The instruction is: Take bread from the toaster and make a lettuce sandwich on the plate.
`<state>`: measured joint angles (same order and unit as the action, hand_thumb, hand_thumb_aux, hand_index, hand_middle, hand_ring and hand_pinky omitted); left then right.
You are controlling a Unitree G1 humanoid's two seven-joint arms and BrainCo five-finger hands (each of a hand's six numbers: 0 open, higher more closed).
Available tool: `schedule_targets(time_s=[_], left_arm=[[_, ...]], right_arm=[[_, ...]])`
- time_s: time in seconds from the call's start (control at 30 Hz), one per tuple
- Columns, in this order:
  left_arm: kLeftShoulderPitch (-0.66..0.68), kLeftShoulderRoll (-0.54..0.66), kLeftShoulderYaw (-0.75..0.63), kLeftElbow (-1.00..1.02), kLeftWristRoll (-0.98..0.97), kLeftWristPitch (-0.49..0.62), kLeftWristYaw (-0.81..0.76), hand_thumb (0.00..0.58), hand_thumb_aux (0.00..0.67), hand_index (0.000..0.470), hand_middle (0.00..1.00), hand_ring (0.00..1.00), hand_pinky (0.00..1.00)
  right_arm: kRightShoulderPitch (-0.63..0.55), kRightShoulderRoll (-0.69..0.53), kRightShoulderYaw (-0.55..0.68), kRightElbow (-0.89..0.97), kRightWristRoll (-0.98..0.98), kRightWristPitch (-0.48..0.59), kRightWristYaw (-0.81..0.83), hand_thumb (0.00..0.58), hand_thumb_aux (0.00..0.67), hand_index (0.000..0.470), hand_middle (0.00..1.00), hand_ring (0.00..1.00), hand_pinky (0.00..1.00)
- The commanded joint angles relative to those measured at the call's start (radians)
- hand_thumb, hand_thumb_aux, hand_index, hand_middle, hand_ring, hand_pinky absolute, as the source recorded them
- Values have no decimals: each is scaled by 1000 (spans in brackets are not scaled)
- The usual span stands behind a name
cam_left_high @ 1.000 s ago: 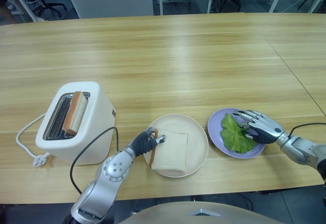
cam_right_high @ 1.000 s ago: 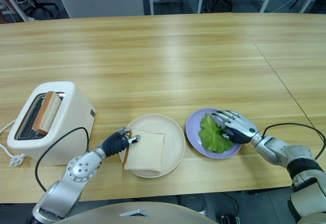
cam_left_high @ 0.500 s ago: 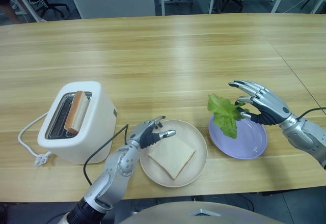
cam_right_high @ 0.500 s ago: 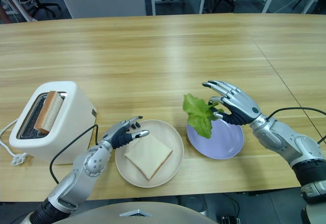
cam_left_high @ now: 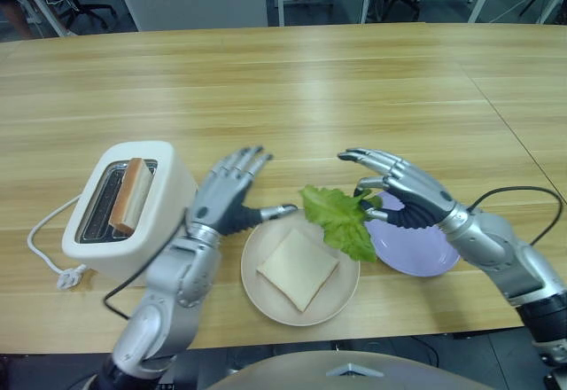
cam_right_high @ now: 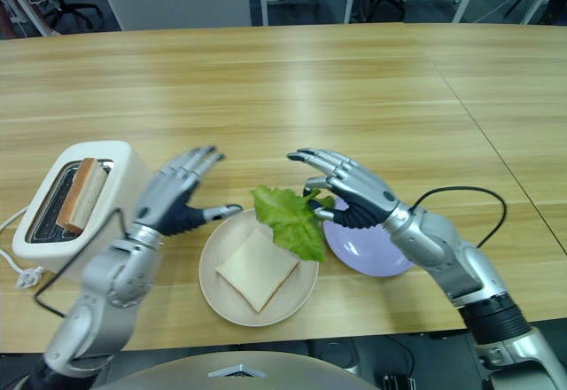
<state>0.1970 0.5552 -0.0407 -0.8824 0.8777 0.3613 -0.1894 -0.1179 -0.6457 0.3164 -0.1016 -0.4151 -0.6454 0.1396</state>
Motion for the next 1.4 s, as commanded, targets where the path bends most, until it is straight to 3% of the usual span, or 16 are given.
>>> schedule_targets(time_s=[0.03,0.17,0.27,0.6,0.63,0.67,0.7,0.9,0.93,0.97,1.0,1.17,1.2,1.23,1.4], left_arm=[[48,11,233,-96,-13,32,-79,0,0,0,0,0,0],[113,19,440,-113,-11,24,-131,0,0,0,0,0,0],[153,11,515,-88,-4,13,-156,0,0,0,0,0,0],[238,-14,406,185,134,11,-249,0,0,0,0,0,0],[233,-18,388,203,137,13,-257,0,0,0,0,0,0],[226,-19,369,222,147,14,-264,0,0,0,0,0,0],[220,-22,352,236,150,17,-275,0,0,0,0,0,0],[178,-17,315,311,182,31,-284,0,0,0,0,0,0],[172,-15,316,317,182,31,-282,436,336,231,0,0,0],[165,-15,320,320,178,27,-274,520,455,312,0,0,0],[159,-16,329,318,170,21,-261,580,670,460,0,0,0],[122,-33,384,262,99,-13,-179,580,670,460,0,0,0],[112,-35,398,247,82,-22,-161,580,670,460,808,808,808],[105,-38,409,235,67,-31,-147,580,670,460,980,980,980],[62,-50,479,151,-22,-75,-90,580,670,460,1000,1000,1000]], right_arm=[[-10,51,57,53,-36,16,63,580,670,460,0,0,0],[-39,111,105,126,-69,15,92,580,670,460,0,0,0],[-62,148,134,183,-103,4,99,580,670,460,0,0,0],[-110,201,189,338,-271,-11,16,580,654,449,0,0,0],[-108,202,189,338,-277,-7,12,307,210,144,0,0,0],[-106,202,189,332,-280,-5,10,307,210,144,0,0,0],[-103,203,188,324,-281,-2,11,0,0,0,0,0,0],[-69,182,157,200,-269,14,26,0,0,0,0,0,0],[-60,175,148,172,-261,20,32,0,0,0,0,0,0],[-51,169,140,147,-253,25,38,0,0,0,0,0,0],[-41,163,131,119,-244,30,45,0,0,0,0,0,0],[-4,133,80,13,-203,57,75,0,0,0,0,0,0],[3,125,67,-2,-199,62,78,0,0,0,0,0,0],[8,119,56,-13,-196,65,80,0,0,0,0,0,0],[47,80,-8,-83,-162,80,92,0,0,0,0,0,0]])
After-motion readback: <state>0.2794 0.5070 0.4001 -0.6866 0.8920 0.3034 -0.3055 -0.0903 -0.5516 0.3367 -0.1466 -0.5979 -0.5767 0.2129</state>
